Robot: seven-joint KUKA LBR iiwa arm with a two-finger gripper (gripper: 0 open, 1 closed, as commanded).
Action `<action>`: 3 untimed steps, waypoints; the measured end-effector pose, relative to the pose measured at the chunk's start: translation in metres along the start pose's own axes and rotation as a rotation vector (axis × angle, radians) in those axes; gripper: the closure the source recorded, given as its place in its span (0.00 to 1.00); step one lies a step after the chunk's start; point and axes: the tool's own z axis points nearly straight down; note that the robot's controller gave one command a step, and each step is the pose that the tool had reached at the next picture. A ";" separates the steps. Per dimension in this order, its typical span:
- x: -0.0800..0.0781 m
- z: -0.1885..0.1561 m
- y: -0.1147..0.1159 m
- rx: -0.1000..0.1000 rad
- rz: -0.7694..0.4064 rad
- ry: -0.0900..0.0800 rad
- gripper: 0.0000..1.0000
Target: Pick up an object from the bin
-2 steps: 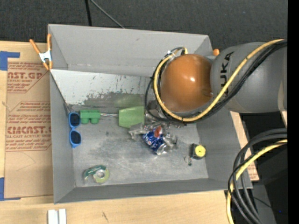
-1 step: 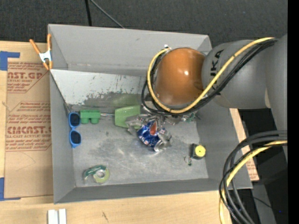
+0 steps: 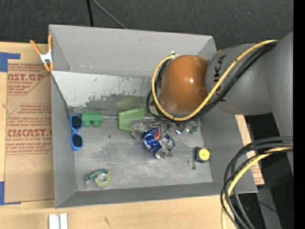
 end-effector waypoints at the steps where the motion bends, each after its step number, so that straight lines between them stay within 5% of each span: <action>1: -0.001 -0.001 -0.001 0.002 0.001 -0.002 1.00; 2: -0.033 -0.013 0.018 0.002 0.038 -0.004 1.00; 3: -0.006 -0.138 0.031 0.009 0.020 -0.008 1.00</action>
Offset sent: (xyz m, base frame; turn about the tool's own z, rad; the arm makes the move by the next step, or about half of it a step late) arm 0.0000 0.0000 0.0000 0.0000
